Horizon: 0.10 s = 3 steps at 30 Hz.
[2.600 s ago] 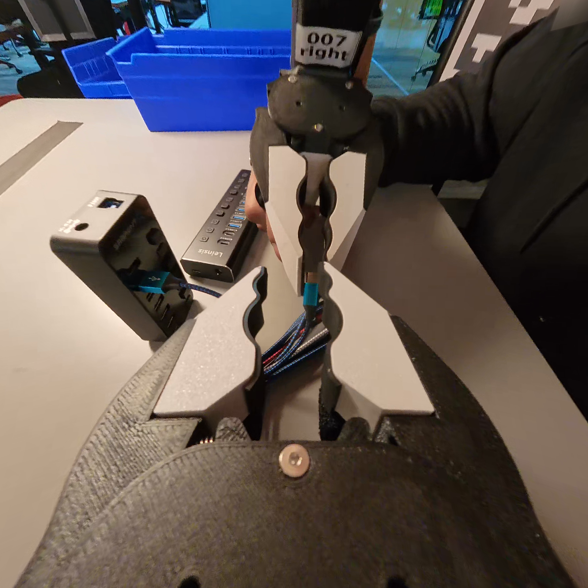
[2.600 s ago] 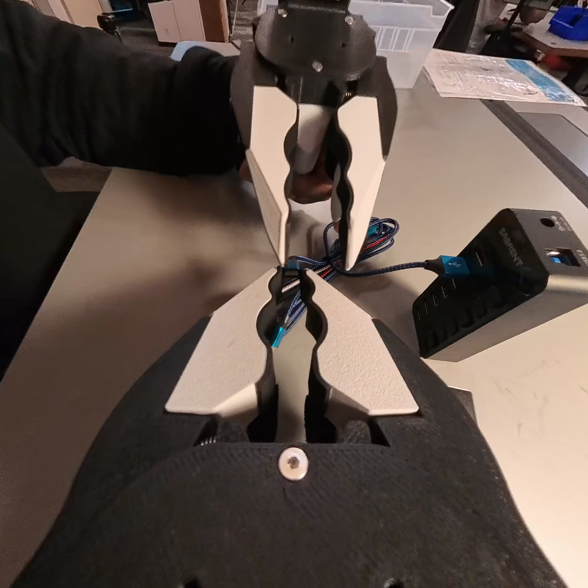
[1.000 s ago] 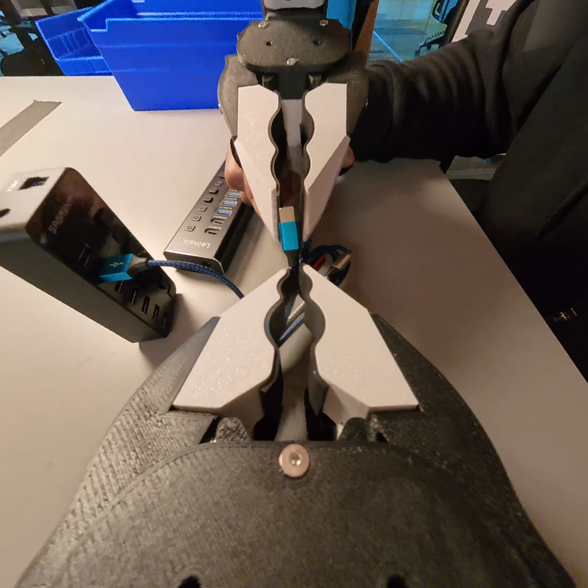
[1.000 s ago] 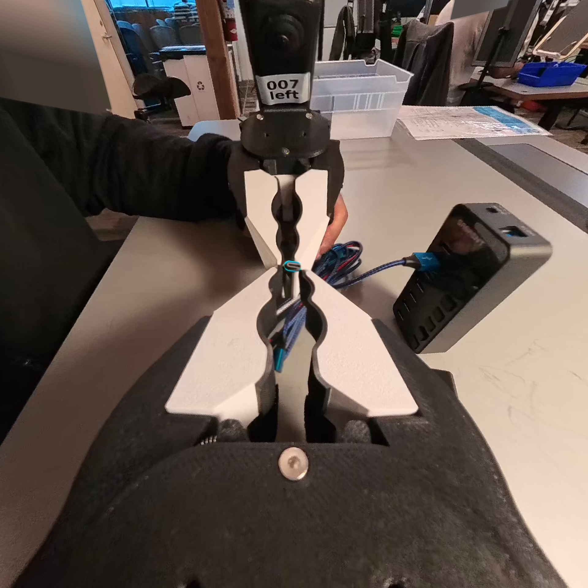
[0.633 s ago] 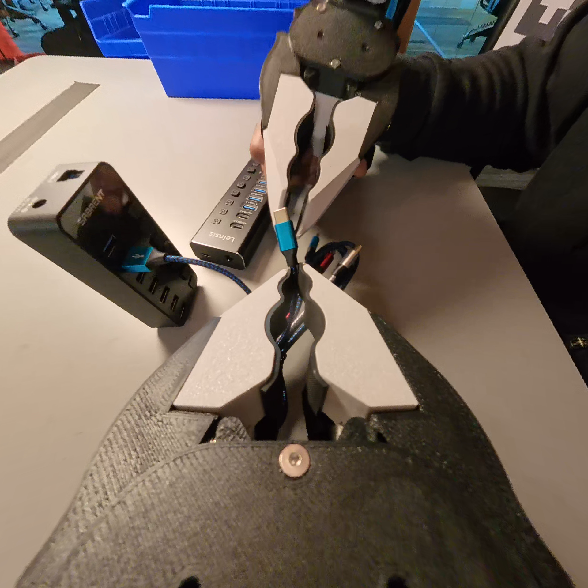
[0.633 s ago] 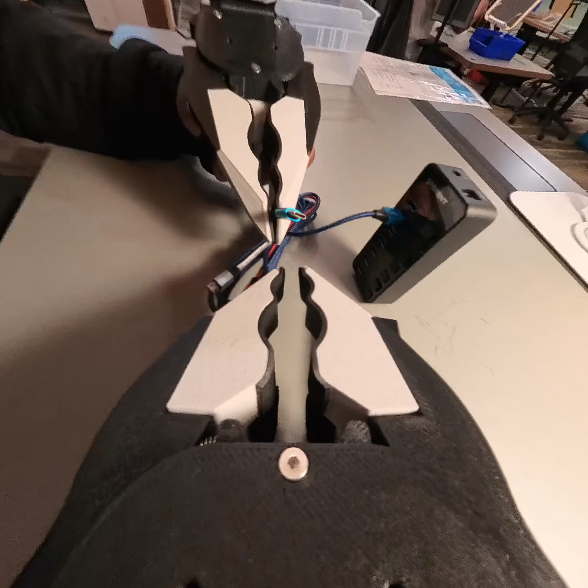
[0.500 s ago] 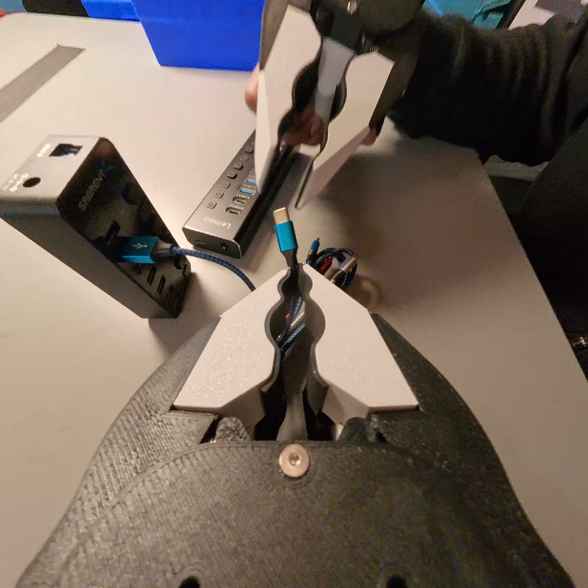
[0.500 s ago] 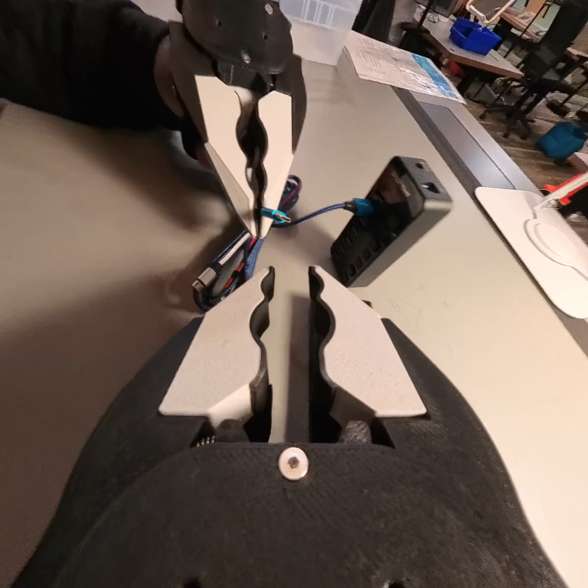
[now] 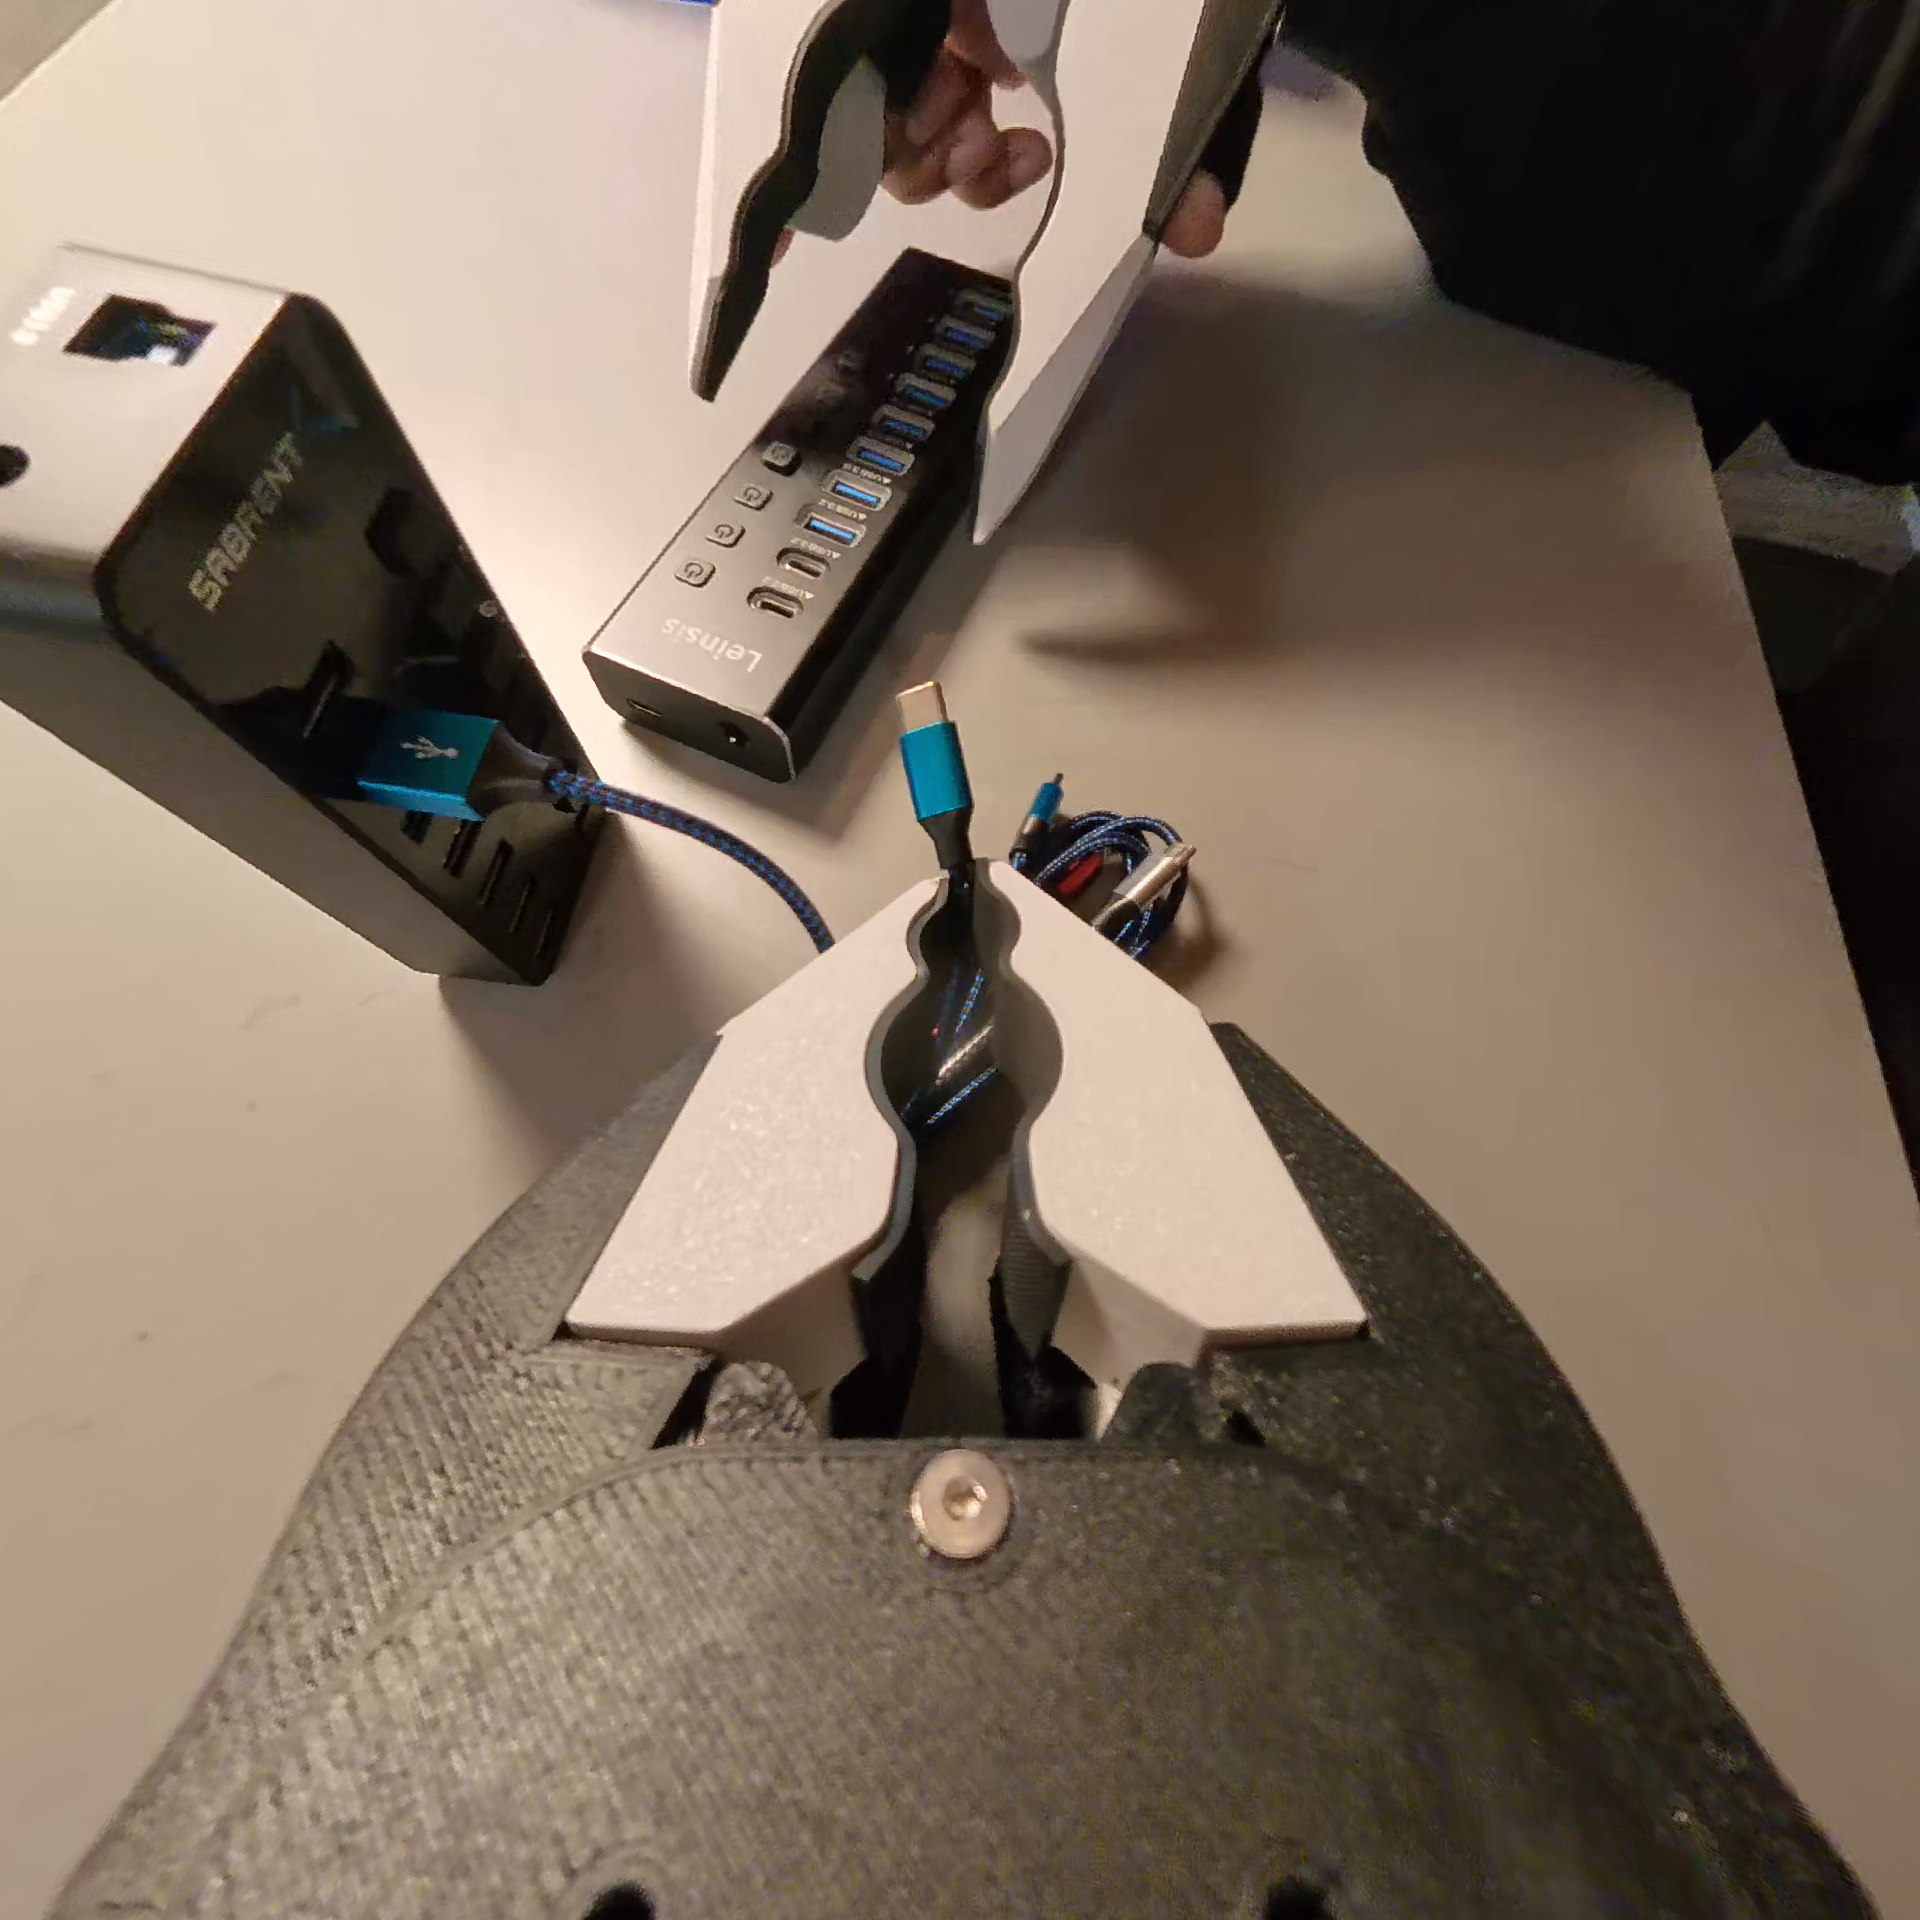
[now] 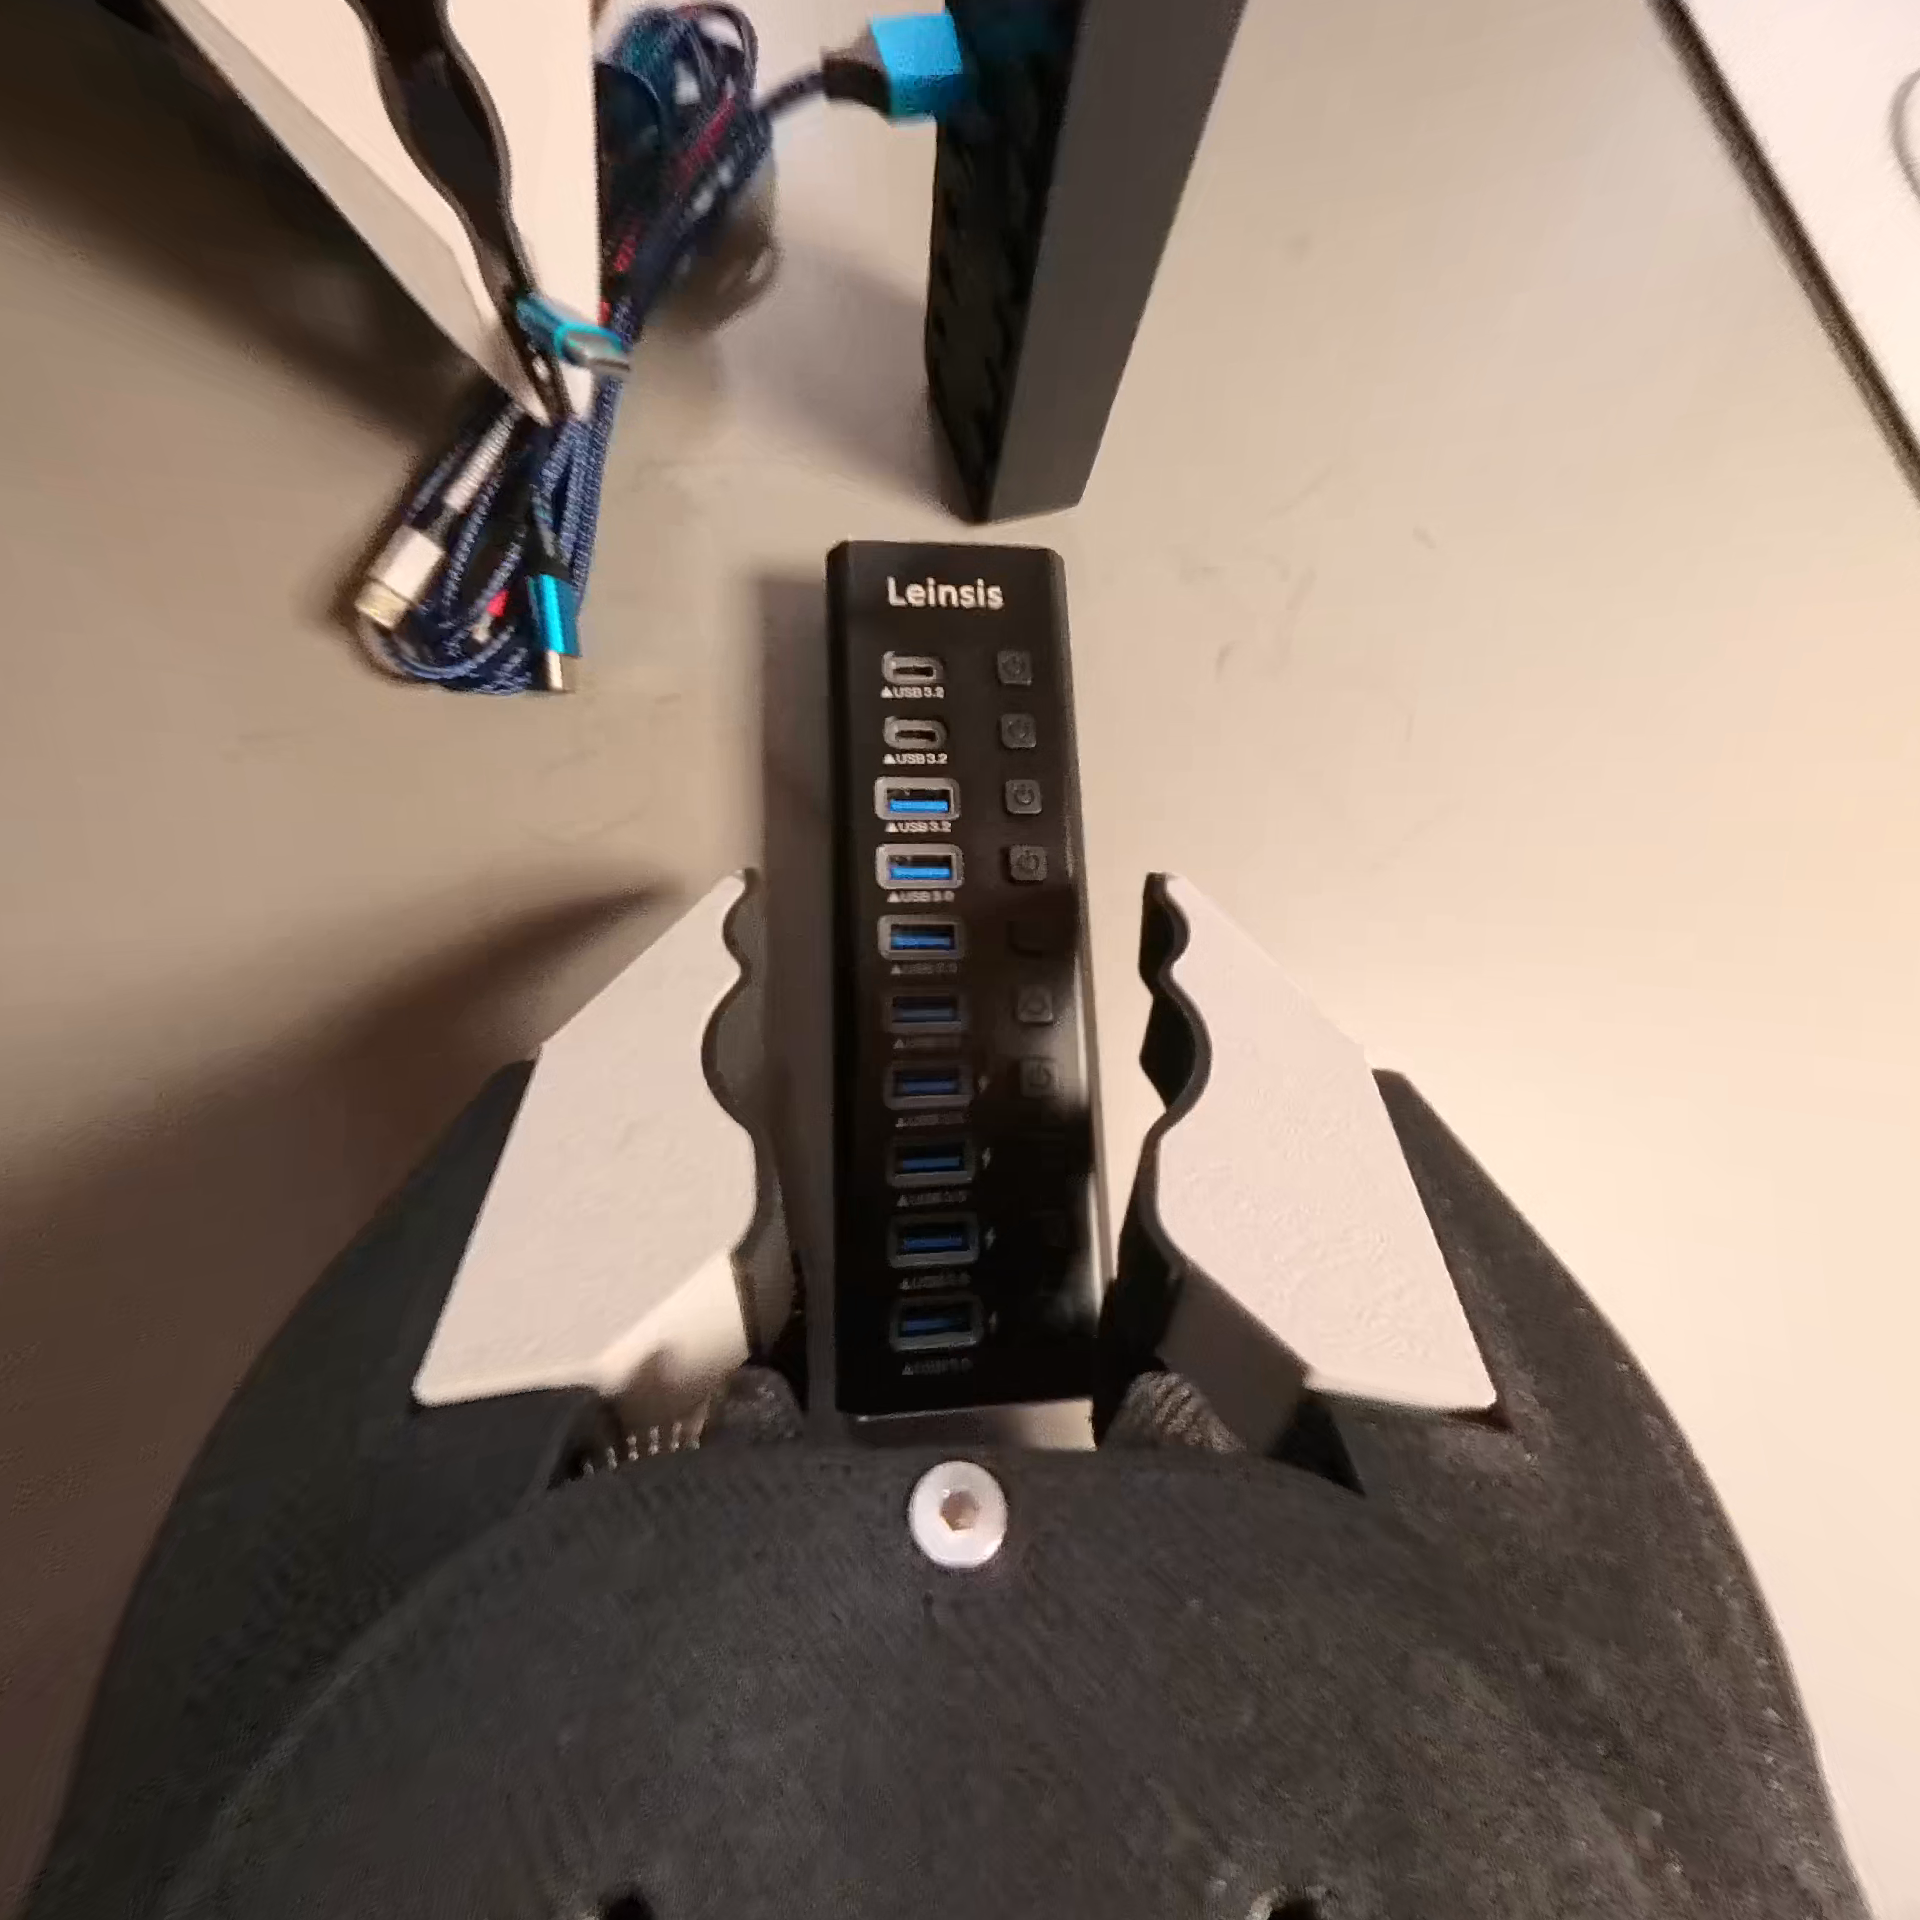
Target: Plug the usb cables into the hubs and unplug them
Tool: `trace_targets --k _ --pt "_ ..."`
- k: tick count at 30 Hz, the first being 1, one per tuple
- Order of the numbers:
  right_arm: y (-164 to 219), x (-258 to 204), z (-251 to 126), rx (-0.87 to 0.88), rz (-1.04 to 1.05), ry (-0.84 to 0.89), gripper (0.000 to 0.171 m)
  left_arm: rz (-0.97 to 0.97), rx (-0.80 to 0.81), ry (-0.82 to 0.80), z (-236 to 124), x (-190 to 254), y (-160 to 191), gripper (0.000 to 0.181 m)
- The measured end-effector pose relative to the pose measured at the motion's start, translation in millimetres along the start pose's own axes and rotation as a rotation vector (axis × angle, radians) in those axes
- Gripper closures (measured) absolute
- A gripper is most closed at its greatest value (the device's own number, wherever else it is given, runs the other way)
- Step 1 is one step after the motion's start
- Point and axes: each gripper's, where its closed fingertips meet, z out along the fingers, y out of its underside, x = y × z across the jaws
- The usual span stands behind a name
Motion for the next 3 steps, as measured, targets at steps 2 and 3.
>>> trace_targets --k 2,3 --pt "11 4 9 -0.095 -0.002 0.002 0.098 -0.039 0.006 -0.007 0 -2 -1 0.177" --pt "15 6 13 -0.133 -0.001 0.005 0.098 -0.057 0.007 -0.011 0 -3 -2 0.177"
